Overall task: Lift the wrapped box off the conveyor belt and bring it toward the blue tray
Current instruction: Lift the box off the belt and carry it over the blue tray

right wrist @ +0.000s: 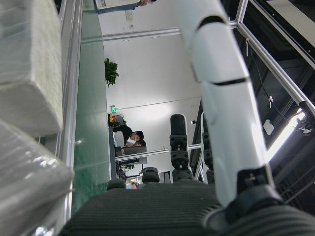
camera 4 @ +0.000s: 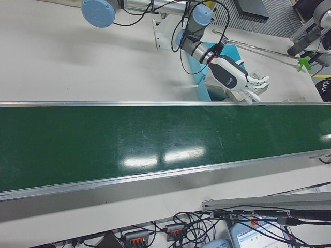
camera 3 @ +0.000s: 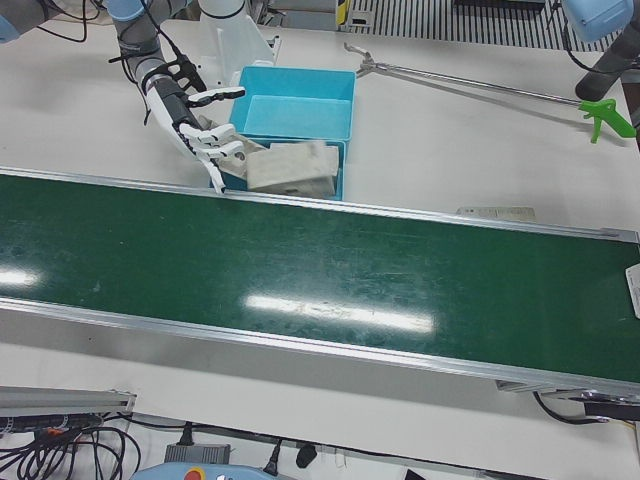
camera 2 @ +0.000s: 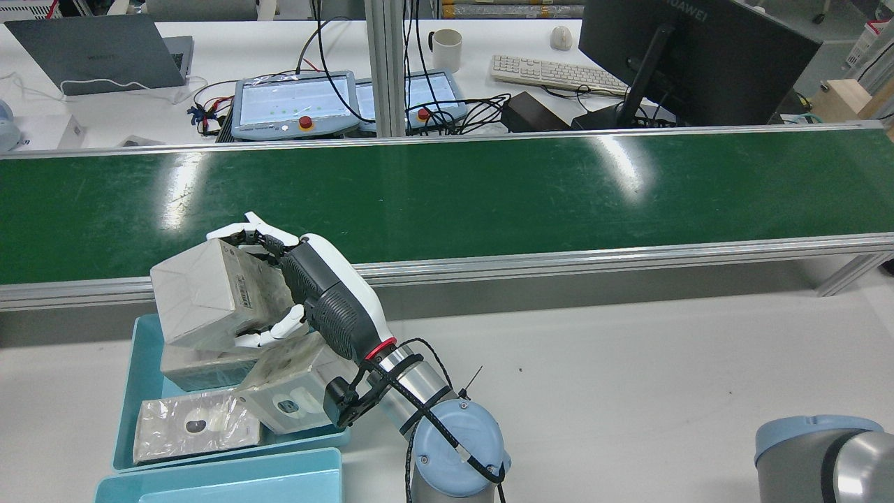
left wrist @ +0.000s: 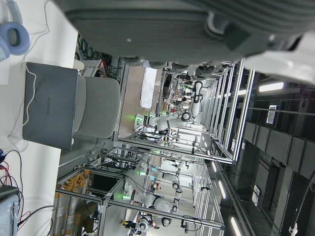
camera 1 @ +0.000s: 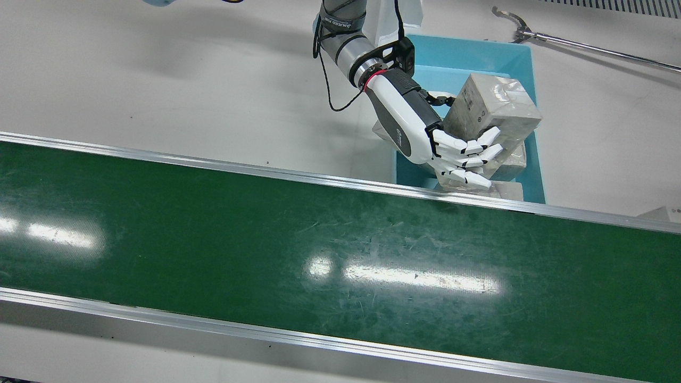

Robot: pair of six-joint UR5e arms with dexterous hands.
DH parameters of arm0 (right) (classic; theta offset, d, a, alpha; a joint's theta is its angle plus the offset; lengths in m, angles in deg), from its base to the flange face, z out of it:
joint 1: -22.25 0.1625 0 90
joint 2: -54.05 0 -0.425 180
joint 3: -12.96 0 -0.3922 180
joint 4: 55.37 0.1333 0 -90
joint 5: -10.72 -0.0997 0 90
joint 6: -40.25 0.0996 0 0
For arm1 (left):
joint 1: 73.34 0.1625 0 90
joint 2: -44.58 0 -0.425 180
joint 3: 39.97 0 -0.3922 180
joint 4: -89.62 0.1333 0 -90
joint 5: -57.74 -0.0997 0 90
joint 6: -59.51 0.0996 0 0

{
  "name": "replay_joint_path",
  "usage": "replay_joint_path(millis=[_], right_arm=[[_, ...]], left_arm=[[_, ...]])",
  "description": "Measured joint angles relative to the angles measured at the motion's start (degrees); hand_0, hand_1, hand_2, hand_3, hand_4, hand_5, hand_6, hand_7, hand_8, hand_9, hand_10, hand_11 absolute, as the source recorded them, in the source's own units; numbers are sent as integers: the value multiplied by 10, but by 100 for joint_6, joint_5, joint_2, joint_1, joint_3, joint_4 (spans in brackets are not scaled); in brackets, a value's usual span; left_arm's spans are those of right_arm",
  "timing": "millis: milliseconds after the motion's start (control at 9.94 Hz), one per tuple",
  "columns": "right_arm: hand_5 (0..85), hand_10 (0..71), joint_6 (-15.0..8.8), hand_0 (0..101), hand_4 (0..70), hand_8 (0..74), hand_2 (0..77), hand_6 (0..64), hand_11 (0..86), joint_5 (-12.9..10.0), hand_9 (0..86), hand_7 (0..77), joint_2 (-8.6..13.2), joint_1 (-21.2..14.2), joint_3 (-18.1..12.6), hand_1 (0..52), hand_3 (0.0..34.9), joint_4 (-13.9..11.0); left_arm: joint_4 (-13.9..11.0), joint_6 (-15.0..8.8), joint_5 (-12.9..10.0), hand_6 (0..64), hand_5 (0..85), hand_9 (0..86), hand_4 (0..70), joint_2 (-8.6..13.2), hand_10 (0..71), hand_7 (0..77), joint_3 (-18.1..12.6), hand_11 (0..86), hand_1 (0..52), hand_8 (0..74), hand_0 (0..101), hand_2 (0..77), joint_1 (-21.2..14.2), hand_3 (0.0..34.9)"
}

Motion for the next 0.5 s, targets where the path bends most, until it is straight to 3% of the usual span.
replay_joint_path(millis=[101,201,302,503], right_arm=[[267,0,18,553,207,11,120,87,16,24,54,284,-84,0,-123,158,106,-8],[267,0,29,553,207,11,120,87,16,35,54,284,-217,4,-318,158,106,-19],[267,0,35,497,207,11,120,87,16,35,33,262,-411,14,-609,158,170,-34],[295,0,64,510,218,11,142,87,16,19,54,289,-912,154,-1372,175,159,-74]], left_arm=[[0,0,0,0,11,0,0,0,5,5,0,5,0,5,0,5,0,0],[0,0,0,0,11,0,0,0,5,5,0,5,0,5,0,11,0,0],[0,0,0,0,11,0,0,0,5,5,0,0,0,5,0,11,0,0],[0,0,0,0,11,0,0,0,5,5,0,0,0,5,0,11,0,0]])
